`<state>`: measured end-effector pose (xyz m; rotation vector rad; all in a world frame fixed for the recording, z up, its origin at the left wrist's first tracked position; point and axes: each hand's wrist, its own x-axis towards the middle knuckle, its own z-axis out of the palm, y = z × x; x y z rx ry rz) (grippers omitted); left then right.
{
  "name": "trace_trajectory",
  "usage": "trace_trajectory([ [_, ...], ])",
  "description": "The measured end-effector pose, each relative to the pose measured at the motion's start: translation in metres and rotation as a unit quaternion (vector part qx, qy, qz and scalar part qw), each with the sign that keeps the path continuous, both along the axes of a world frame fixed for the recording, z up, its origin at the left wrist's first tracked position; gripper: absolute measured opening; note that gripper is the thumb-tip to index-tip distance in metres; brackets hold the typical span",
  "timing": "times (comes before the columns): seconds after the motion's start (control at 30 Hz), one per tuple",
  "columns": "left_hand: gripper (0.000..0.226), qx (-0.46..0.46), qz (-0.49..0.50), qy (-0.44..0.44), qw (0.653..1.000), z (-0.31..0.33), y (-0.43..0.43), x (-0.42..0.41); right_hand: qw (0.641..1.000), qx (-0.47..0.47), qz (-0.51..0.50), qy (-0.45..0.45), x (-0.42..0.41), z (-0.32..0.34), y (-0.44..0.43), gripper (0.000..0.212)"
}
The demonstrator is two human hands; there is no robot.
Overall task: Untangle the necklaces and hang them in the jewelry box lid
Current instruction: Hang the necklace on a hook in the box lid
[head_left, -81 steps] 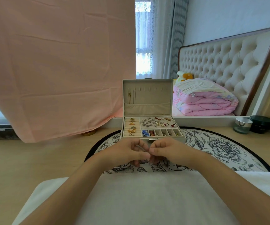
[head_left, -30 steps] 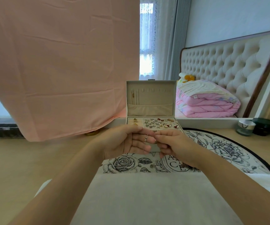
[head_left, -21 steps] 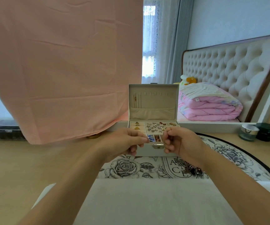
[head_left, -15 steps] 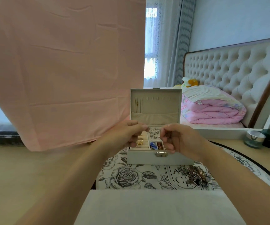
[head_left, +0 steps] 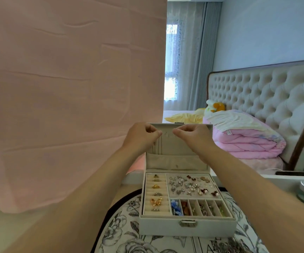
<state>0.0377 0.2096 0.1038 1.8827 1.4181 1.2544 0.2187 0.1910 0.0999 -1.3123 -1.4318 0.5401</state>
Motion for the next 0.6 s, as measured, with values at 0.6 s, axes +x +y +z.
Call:
trace_trajectory([
  [0.6,0.046,0.021,0.157,0.115,0.981,-0.038,0.033,0.027,0.979,0.067,-0.16,-0.104,-0.017,-0.042,0.054,0.016],
])
